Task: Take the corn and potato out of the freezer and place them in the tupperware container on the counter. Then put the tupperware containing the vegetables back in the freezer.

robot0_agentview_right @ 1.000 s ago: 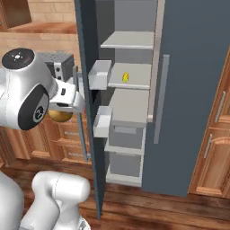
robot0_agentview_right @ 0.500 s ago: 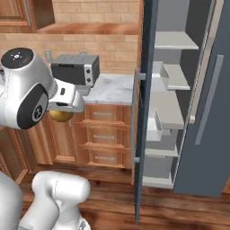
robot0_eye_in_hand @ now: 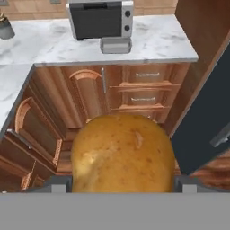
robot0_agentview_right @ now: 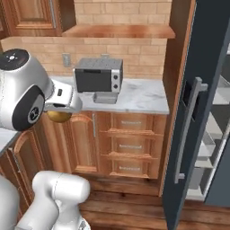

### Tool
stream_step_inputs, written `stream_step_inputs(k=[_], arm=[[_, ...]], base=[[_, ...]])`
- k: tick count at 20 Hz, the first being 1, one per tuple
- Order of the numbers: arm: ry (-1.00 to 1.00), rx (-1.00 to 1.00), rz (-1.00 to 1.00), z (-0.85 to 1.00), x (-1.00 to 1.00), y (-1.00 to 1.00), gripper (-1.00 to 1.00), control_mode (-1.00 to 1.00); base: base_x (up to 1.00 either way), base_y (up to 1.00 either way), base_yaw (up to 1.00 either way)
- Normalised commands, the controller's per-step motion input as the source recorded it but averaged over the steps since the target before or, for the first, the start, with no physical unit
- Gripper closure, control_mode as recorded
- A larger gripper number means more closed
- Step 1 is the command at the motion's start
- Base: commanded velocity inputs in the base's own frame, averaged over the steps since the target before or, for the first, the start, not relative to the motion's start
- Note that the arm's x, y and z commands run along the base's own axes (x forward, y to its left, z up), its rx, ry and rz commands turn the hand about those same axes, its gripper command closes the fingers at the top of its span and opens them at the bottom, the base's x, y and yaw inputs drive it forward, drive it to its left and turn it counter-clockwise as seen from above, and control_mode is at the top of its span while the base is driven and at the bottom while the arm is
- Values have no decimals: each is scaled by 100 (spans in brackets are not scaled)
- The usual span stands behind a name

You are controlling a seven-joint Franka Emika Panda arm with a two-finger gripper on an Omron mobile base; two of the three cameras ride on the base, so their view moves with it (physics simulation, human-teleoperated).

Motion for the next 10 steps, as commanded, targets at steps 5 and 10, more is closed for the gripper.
stream_step_inputs(k=[5, 10], arm=[[0, 0, 0, 0, 0, 0, 100, 100], [0, 0, 0, 0, 0, 0, 100, 100]], base=[[100, 20, 3], [85, 6, 1]])
